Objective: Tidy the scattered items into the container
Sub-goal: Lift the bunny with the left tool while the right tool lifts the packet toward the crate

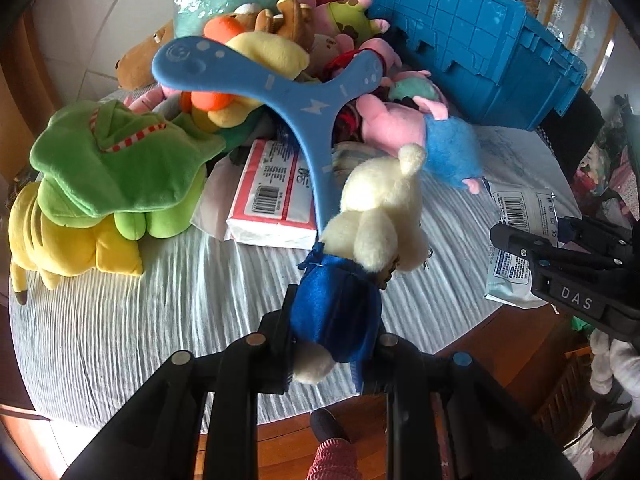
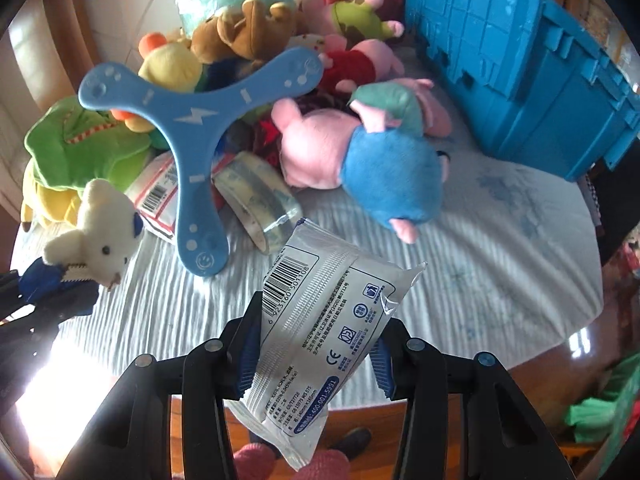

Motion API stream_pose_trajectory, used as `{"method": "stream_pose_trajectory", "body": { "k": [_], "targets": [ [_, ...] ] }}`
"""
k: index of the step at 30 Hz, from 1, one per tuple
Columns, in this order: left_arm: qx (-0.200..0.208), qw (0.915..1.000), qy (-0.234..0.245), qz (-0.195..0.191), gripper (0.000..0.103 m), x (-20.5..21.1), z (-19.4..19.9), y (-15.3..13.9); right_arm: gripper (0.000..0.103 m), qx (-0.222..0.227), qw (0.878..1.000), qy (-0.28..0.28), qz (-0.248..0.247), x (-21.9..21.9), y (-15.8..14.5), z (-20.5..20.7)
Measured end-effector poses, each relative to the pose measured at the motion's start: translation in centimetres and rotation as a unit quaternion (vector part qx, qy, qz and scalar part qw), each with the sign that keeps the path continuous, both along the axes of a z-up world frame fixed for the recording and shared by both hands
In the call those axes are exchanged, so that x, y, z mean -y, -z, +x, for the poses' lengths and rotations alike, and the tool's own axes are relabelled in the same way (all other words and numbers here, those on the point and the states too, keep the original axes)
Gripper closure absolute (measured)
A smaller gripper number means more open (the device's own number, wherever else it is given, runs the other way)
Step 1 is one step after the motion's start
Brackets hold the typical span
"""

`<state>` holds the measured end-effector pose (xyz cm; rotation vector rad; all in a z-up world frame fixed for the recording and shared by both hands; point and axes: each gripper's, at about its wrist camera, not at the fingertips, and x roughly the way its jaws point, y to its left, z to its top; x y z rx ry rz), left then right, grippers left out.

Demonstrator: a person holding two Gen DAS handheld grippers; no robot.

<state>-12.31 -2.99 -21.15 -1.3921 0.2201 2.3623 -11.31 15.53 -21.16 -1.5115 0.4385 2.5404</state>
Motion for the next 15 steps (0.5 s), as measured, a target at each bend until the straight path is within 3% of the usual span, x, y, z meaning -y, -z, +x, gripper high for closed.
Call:
{"method": "stream_pose_trajectory", "body": {
  "k": [15],
  "targets": [
    [-0.052, 0.9983, 0.016, 0.023, 0.082, -8.9, 3.2, -7.0, 0.057, -0.060, 0.998, 0.008, 0.016, -9.5, -7.6, 7.4]
  ]
}}
